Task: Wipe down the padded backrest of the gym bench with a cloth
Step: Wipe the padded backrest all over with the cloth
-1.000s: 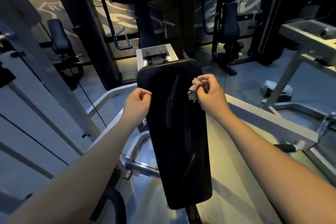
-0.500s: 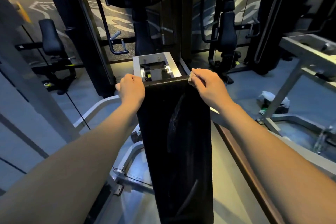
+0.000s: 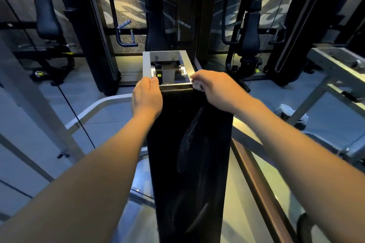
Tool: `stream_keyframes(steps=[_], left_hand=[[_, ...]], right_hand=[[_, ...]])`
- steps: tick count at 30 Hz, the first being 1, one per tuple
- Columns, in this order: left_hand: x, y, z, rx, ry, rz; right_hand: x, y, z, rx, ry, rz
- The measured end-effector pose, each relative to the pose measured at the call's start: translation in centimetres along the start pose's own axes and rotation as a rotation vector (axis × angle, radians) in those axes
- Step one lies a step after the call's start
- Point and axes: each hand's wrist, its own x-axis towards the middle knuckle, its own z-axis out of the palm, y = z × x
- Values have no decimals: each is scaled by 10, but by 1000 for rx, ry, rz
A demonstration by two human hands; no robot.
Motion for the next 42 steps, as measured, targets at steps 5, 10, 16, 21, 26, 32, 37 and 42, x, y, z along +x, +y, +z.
stream_keyframes(steps=[5,10,16,21,26,32,37,42], left_hand=[[-1,-7,6,-80,97,25],[-2,-10,10,-58,158,63],[-2,-13,14,-33,204,101],[-3,-13,14,-26,216,91],[-4,-11,11,-58,193,97],[-4,-13,10,-78,192,117],[-6,-10,7,-84,176,107],[-7,-8,6,-98,144,100]], right_hand=[[-5,24,-7,11,4,91],[-14,22,-12,138,-22,93],[-5,15,7,246,164,148],[14,-30,22,283,74,15],[16,-24,5,224,-71,-40],[26,-35,18,144,6,13],[33,-49,27,161,-75,-84],[4,9,-13,131,-37,80]])
